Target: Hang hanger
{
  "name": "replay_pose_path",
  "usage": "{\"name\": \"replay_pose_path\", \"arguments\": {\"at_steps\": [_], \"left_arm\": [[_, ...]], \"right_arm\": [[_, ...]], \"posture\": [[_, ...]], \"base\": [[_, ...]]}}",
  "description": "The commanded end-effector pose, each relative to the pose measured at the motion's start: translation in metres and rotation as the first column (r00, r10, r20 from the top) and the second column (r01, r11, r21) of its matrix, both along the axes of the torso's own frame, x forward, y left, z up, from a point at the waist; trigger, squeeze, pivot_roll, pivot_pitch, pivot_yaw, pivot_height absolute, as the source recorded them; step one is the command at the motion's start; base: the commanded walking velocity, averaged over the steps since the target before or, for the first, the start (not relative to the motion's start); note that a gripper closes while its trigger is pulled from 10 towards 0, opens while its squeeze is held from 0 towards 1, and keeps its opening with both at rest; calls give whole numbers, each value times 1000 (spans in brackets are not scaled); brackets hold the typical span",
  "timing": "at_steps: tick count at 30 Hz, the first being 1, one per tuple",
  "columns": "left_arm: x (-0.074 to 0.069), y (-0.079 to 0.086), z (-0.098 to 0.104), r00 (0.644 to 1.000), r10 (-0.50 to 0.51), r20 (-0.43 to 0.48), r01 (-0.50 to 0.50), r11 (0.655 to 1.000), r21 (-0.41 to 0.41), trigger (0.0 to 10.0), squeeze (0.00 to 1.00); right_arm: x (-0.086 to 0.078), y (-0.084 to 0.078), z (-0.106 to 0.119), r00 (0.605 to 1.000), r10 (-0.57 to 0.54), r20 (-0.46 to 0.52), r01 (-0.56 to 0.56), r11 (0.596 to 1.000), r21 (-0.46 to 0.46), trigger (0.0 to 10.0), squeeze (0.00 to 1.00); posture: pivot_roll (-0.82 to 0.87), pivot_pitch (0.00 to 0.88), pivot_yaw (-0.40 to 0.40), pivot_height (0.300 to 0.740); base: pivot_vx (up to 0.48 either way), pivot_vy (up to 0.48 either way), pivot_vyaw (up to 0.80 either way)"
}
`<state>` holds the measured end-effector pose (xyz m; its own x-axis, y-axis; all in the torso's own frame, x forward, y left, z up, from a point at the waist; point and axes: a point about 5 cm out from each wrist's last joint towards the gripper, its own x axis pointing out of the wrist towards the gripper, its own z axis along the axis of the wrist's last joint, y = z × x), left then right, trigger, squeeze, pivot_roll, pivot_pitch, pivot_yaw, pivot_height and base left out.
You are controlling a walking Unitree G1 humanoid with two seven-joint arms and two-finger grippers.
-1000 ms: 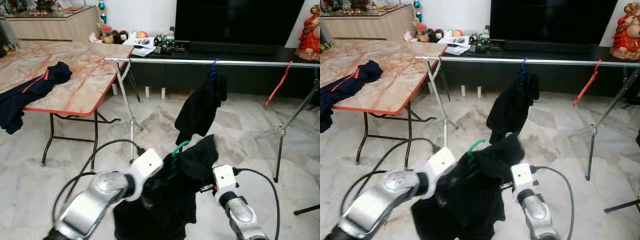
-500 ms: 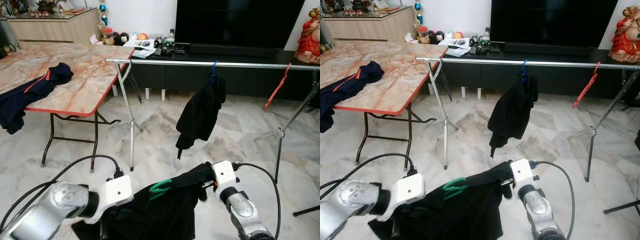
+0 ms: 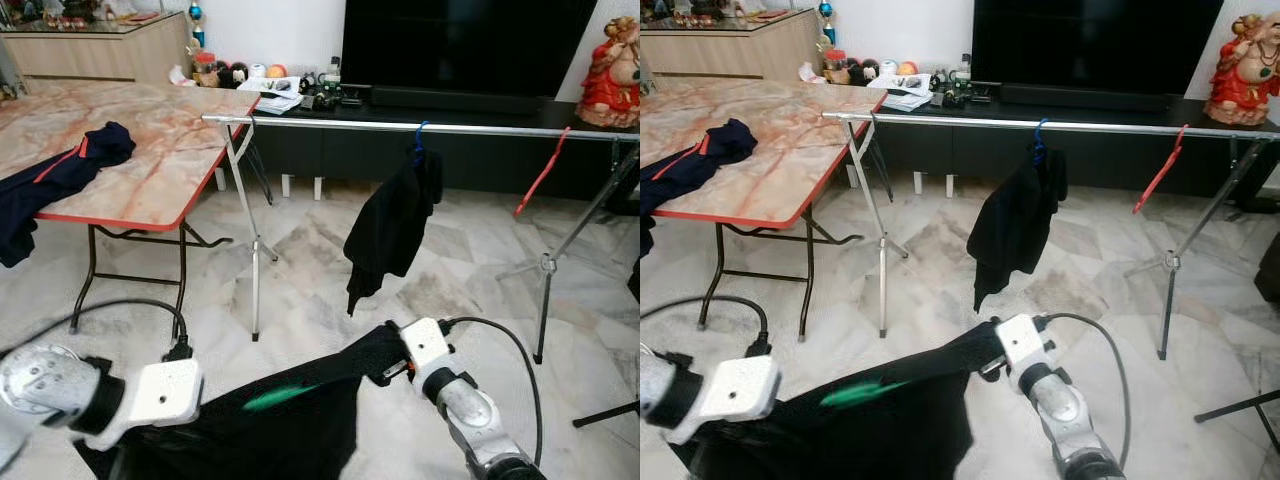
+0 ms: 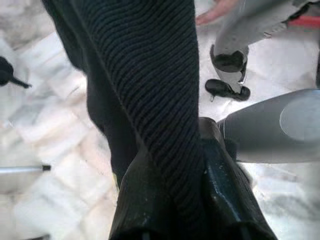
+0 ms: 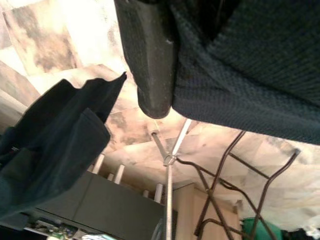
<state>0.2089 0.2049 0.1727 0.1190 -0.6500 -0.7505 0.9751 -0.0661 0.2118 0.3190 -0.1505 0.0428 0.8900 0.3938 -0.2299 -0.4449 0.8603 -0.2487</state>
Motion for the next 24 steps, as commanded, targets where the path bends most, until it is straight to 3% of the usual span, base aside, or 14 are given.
{"name": "replay_pose_path", "arguments": {"at_steps": [1, 7, 10, 12, 14, 15, 16, 17, 18, 19, 24], "left_arm": [[-7, 12, 2, 996, -25, -80, 30, 998, 55, 10000, 0], [-8, -3, 23, 995, -79, -68, 65, 979, -193, 10000, 0], [-12, -9, 25, 988, -141, -65, 125, 971, -203, 10000, 0], [-15, -12, 24, 983, -170, -66, 155, 970, -187, 10000, 0], [-12, -12, 14, 989, -138, -49, 134, 988, -77, 10000, 0], [-4, -10, -5, 994, -109, 13, 107, 990, 89, 10000, 0], [-4, -10, -5, 994, -109, 13, 107, 990, 89, 10000, 0], [-1, -8, -13, 993, -113, 36, 107, 983, 152, 10000, 0], [6, -11, -25, 983, -144, 115, 120, 972, 200, 10000, 0], [9, -15, -27, 980, -143, 141, 115, 975, 189, 10000, 0], [-4, -26, -19, 979, -198, 45, 194, 978, 78, 10000, 0]], "right_arm": [[3, -57, 5, 965, -261, -21, 261, 965, 5, 0, 0], [3, -56, 4, 970, -240, -38, 240, 971, -1, 0, 0], [3, -57, 4, 971, -235, -44, 234, 972, -9, 0, 0], [3, -57, 4, 972, -230, -46, 229, 973, -12, 0, 0], [4, -56, 4, 973, -227, -46, 227, 974, -9, 0, 0], [5, -53, 6, 975, -219, -42, 219, 976, -4, 0, 0], [5, -53, 6, 975, -219, -42, 219, 976, -4, 0, 0], [6, -52, 7, 976, -215, -40, 216, 976, -1, 0, 0], [8, -49, 8, 978, -205, -36, 206, 979, 10, 0, 0], [8, -48, 9, 979, -199, -36, 200, 980, 13, 0, 0], [9, -44, 9, 986, -164, -42, 165, 986, 8, 0, 0]], "posture": [[187, 21, -25, 740], [186, 25, -34, 740], [188, 26, -37, 740], [190, 27, -38, 740], [192, 26, -37, 740], [187, 23, -36, 740], [187, 23, -36, 740], [187, 23, -36, 740], [182, 22, -36, 740], [178, 23, -37, 740], [178, 23, -37, 740]], "base": [[0, 0, 0], [0, 0, 0], [0, 0, 0], [0, 0, 0], [0, 0, 0], [0, 0, 0], [0, 0, 0], [0, 0, 0], [0, 0, 0], [0, 0, 0], [0, 0, 0]]}}
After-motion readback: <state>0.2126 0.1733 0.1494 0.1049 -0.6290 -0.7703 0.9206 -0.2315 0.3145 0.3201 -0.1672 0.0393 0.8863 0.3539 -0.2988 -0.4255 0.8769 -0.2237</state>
